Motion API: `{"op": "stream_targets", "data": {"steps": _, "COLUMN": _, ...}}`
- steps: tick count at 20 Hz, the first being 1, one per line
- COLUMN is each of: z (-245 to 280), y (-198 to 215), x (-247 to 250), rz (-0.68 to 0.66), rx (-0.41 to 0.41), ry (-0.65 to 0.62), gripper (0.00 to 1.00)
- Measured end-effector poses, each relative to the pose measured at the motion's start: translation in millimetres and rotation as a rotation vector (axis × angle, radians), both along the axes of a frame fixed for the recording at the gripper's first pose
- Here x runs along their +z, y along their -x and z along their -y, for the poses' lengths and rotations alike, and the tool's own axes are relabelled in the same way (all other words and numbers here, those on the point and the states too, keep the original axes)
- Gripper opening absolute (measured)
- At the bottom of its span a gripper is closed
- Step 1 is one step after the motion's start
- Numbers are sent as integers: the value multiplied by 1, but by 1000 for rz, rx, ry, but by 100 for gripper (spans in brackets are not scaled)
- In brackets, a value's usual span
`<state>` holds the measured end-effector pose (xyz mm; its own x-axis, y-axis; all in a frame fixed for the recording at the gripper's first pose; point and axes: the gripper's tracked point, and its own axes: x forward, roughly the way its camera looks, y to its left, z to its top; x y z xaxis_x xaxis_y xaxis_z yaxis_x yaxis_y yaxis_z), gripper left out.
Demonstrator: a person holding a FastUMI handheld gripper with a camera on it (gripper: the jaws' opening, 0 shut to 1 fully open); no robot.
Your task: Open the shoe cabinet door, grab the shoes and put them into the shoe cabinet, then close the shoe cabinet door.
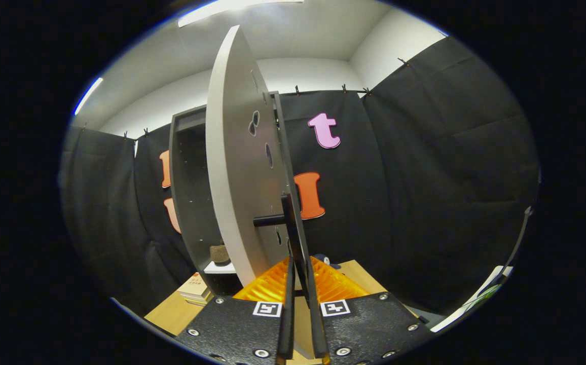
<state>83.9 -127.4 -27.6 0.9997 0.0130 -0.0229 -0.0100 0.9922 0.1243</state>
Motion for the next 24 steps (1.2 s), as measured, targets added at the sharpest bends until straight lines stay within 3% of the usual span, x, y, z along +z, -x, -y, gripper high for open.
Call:
{"op": "stream_targets", "data": {"steps": 4, "z": 39, "y": -5, "x": 0, "rz": -13, "rx": -15, "ry": 16, "gripper": 10}}
{"op": "stream_targets", "data": {"steps": 8, "z": 33, "y": -2, "x": 0, "rz": -12, "rx": 57, "ry": -50, "gripper": 11}}
{"op": "stream_targets", "data": {"steps": 14, "z": 37, "y": -2, "x": 0, "rz": -6, "rx": 58, "ry": -59, "gripper": 10}}
{"op": "stream_targets", "data": {"steps": 20, "z": 43, "y": 7, "x": 6, "rz": 0, "rx": 2, "ry": -14, "gripper": 10}}
{"op": "stream_targets", "data": {"steps": 24, "z": 35, "y": 50, "x": 10, "rz": 12, "rx": -46, "ry": 11, "gripper": 10}}
